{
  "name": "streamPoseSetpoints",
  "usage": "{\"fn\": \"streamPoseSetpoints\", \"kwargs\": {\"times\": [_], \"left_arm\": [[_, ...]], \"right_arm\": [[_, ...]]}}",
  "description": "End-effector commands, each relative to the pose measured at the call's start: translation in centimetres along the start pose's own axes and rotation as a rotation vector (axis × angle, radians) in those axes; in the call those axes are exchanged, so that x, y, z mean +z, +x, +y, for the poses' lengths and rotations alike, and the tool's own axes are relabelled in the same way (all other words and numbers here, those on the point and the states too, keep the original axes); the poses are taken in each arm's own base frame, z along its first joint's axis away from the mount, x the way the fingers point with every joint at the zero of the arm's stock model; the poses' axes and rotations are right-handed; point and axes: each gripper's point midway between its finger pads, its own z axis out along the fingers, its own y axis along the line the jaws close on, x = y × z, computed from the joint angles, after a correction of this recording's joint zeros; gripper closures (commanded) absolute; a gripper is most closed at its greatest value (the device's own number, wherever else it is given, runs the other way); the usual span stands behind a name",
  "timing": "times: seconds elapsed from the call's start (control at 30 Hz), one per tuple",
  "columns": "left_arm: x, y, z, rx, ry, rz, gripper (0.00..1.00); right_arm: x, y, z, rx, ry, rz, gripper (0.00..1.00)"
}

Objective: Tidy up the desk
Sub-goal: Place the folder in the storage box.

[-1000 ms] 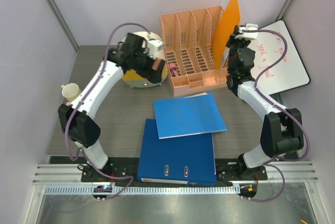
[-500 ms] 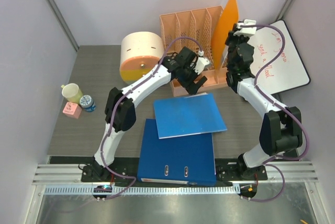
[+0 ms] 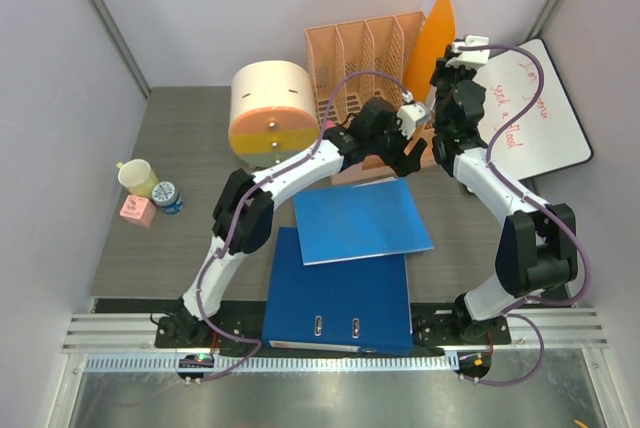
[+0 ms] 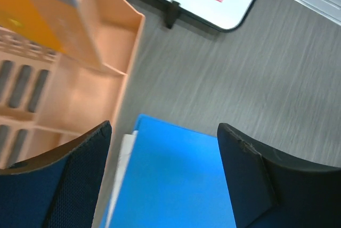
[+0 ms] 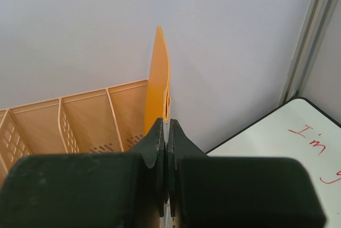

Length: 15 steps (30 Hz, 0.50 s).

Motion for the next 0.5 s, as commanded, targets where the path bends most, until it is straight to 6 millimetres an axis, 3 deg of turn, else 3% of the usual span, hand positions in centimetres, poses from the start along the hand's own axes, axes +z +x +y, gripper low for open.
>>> {"fn": "streamPoseSetpoints", "kwargs": {"times": [0.0, 0.1, 0.17, 0.2, 0.27, 0.37, 0.4, 0.43, 0.47], "left_arm": [[0.7, -3.5, -1.5, -0.006, 0.104, -0.170, 0.18], [0.8, -3.5, -2.6, -0.034, 0.183, -0.183, 0.19], [0.7, -4.8, -2.2, -0.047, 0.202, -0.247, 0.19], [0.9, -4.6, -1.5, -0.059, 0.202, -0.269, 0.20], [0.8, -6.3, -0.9, -0.040, 0.227, -0.373, 0.20], [2.4, -5.9, 0.5, -0.099, 0.247, -0.381, 0.21], [1.8, -8.0, 1.0, -0.114, 0.256, -0.418, 0.22], [3.4, -6.5, 1.5, -0.145, 0.262, -0.389, 0.24], [3.5, -6.8, 1.8, -0.148, 0.266, -0.395, 0.25]], "right_arm": [[0.1, -0.8, 0.1, -0.017, -0.008, -0.004, 0.99], [0.1, -0.7, 0.1, -0.022, -0.008, -0.003, 0.99], [-0.2, -0.8, -0.1, -0.021, -0.007, -0.004, 0.99], [-0.2, -0.7, -0.1, -0.022, -0.005, -0.002, 0.99], [-0.4, -0.8, -0.2, -0.022, -0.007, -0.003, 0.99], [-0.4, -1.0, -0.3, -0.021, -0.005, -0.007, 0.99], [-0.4, -1.1, -0.2, -0.019, -0.008, -0.008, 0.99], [-0.3, -1.2, -0.2, -0.019, -0.009, -0.012, 0.99], [-0.2, -1.4, -0.2, -0.018, -0.007, -0.014, 0.99]]}}
